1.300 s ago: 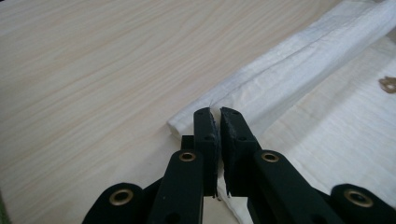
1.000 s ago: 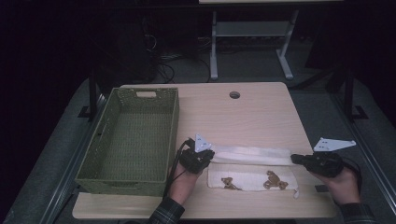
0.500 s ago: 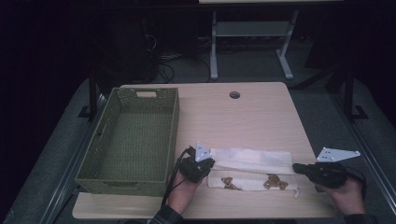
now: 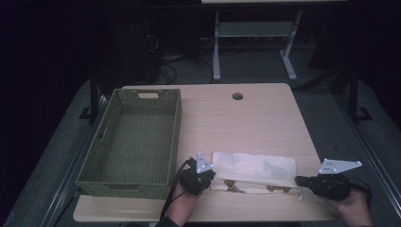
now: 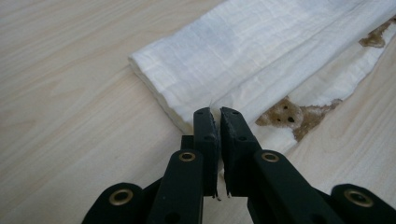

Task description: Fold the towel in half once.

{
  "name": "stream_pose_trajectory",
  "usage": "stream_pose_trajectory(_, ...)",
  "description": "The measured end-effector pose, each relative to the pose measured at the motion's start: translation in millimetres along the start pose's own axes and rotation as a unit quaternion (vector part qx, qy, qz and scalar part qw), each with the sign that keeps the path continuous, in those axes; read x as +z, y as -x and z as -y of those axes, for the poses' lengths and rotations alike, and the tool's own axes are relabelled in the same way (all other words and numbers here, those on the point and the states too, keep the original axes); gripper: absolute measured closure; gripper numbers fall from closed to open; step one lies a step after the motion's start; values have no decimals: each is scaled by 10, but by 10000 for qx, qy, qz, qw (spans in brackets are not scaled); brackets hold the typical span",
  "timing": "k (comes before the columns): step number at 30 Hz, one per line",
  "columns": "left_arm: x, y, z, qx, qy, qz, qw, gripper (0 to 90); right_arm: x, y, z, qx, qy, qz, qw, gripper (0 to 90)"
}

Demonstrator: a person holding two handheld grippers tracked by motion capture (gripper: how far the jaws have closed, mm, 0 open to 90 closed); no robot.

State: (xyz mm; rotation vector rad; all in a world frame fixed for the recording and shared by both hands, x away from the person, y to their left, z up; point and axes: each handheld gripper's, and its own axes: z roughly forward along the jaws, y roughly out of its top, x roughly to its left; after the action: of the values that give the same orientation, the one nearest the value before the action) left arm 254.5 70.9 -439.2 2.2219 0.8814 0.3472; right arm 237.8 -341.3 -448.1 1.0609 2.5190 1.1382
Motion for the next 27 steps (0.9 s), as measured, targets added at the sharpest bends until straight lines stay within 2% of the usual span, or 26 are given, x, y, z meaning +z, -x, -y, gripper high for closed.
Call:
stream_pose_trajectory(3, 15, 5, 9, -71, -19, 82, 9999, 840, 10, 14, 13, 29, -36, -7, 10000, 853)
stream_pose_trajectory(5, 1, -2, -4, -72, 38, 93, 9999, 798, 19, 38, 15, 86, -83, -68, 9999, 784)
stream_pose_trajectory(6, 1, -2, -4, -72, 38, 93, 9999, 766, 10, 37, 12, 143, -53, -58, 9999, 745)
stream_pose_trajectory(7, -33, -2, -28, -143, 149, 136, 9997, 736, -3, 49, 6, 168, 8, -42, 9999, 723)
stream_pose_trajectory(8, -33, -2, -28, -143, 149, 136, 9997, 714, -3, 49, 6, 168, 8, -42, 9999, 723)
stream_pose_trajectory(10, -74, -21, -75, -140, 296, 133, 9994, 702, -44, 65, -21, 218, 249, -56, 9994, 699)
stream_pose_trajectory(13, -50, -50, -101, -120, 298, 150, 9994, 709, -40, 68, -39, 232, 239, -23, 9994, 736)
stream_pose_trajectory(14, -15, -60, -116, -146, 284, 165, 9994, 722, 2, 93, -60, 191, 136, 41, 9997, 795)
stream_pose_trajectory(15, 57, -62, -135, -100, 207, 182, 9996, 730, 22, 100, -69, 192, 98, 86, 9997, 823)
stream_pose_trajectory(16, 57, -62, -135, -100, 207, 182, 9996, 737, 22, 100, -69, 192, 98, 86, 9997, 823)
stream_pose_trajectory(17, 141, -65, -147, -101, 121, 238, 9996, 747, 85, 124, -84, 157, -54, 116, 9998, 865)
stream_pose_trajectory(19, 204, -76, -143, -111, 6, 315, 9994, 757, 130, 123, -90, 188, -224, 58, 9996, 873)
stream_pose_trajectory(21, 223, -62, -125, -70, -53, 372, 9993, 757, 159, 94, -80, 98, -338, 19, 9994, 873)
stream_pose_trajectory(23, 221, -44, -106, -74, -83, 419, 9991, 757, 159, 81, -66, 65, -353, -27, 9994, 873)
stream_pose_trajectory(24, 216, -26, -77, -66, -122, 492, 9987, 756, 139, 47, -32, 144, -413, -123, 9990, 871)
stream_pose_trajectory(27, 183, 7, -15, -74, -151, 601, 9981, 755, 84, 26, 28, 113, -371, -260, 9989, 870)
